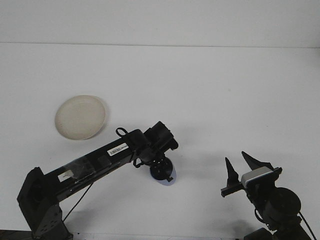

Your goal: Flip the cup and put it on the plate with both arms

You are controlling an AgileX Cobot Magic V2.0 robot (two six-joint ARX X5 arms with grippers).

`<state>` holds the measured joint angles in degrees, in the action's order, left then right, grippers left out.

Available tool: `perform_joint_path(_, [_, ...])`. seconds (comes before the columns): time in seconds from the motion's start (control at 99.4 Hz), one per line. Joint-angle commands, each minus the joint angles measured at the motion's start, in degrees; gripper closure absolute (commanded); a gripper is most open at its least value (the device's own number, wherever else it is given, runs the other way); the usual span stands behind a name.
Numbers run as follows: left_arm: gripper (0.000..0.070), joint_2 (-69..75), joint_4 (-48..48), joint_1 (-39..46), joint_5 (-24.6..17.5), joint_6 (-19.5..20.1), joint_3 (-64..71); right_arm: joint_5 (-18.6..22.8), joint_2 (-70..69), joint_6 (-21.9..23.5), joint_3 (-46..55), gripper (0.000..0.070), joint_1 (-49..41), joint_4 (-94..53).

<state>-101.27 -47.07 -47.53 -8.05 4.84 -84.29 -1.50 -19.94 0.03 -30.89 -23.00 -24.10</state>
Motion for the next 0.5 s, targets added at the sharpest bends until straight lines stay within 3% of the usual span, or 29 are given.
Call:
perform_joint_path(0.0, [0.0686, 0.8, -0.9, 1.1, 0.5, -0.1, -3.3, 0.0, 0.0, 0.6, -0.1, 0.0326, -0.2, 0.5])
perform_joint_path(0.201, [0.0686, 4.0, -6.0, 9.5, 1.1, -0.1, -10.8, 0.0, 0.0, 0.6, -0.1, 0.0326, -0.2, 0.4])
perform_joint_path(0.493, [0.0686, 6.3, -9.7, 31.7, 2.6, 0.1, -16.1, 0.0, 0.0, 0.6, -0.1, 0.0326, -0.2, 0.4])
